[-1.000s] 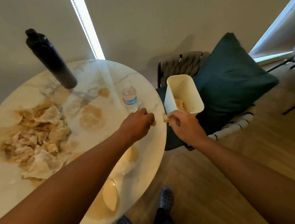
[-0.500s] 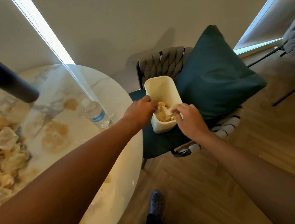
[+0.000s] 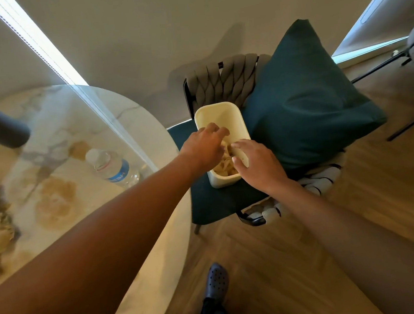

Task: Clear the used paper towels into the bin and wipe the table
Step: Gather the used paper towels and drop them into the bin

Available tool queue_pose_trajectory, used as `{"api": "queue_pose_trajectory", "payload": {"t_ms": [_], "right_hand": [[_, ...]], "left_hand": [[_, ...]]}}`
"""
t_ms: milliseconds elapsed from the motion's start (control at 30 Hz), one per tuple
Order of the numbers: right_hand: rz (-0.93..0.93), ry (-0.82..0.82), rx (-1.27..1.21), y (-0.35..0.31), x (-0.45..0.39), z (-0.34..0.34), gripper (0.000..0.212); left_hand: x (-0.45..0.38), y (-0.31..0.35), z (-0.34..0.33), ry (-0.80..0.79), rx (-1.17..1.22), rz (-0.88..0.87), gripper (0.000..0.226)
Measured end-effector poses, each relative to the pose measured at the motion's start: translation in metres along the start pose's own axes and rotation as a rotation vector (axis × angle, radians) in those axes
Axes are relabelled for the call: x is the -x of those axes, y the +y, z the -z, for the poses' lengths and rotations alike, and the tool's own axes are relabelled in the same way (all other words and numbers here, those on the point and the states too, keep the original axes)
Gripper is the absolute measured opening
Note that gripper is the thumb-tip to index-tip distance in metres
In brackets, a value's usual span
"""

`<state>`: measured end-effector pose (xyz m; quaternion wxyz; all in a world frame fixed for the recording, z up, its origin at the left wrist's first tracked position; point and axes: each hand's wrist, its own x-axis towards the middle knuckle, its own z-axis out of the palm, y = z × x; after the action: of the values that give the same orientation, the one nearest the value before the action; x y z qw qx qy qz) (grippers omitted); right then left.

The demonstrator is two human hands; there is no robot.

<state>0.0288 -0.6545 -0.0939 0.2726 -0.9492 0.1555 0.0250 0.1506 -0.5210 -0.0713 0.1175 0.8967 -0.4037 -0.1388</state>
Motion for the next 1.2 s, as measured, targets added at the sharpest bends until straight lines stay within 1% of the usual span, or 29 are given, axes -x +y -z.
{"api": "queue_pose_trajectory", "payload": {"t_ms": [133, 267, 500, 667, 833, 1033, 1200], "right_hand": [[0.013, -0.014, 0.094, -0.007, 0.001, 0.001, 0.054], [0.0, -0.03, 0.105, -0.022, 0.006, 0.002, 0.058], [0.033, 0.006, 0.114, -0.066, 0.038, 0.003, 0.055], [0.077, 0.02, 0.123, -0.11, 0.067, -0.014, 0.053], [0.129, 0.026, 0.129, -0.171, 0.093, -0.043, 0.054], [0.2, -0.056, 0.131, -0.24, 0.111, -0.076, 0.058], [0.31, -0.053, 0.153, -0.291, 0.122, -0.106, 0.054]], "left_hand": [[0.014, -0.006, 0.001, 0.013, -0.004, 0.013, 0.046], [0.033, -0.015, 0.005, 0.03, 0.005, 0.031, 0.045], [0.087, -0.022, 0.025, 0.041, 0.014, 0.04, 0.043], [0.144, -0.035, 0.038, 0.073, 0.031, 0.073, 0.041], [0.213, -0.072, 0.048, 0.083, 0.007, 0.118, 0.039], [0.289, -0.127, 0.059, 0.121, -0.045, 0.12, 0.039], [0.349, -0.174, 0.061, 0.151, -0.05, 0.177, 0.037]]}}
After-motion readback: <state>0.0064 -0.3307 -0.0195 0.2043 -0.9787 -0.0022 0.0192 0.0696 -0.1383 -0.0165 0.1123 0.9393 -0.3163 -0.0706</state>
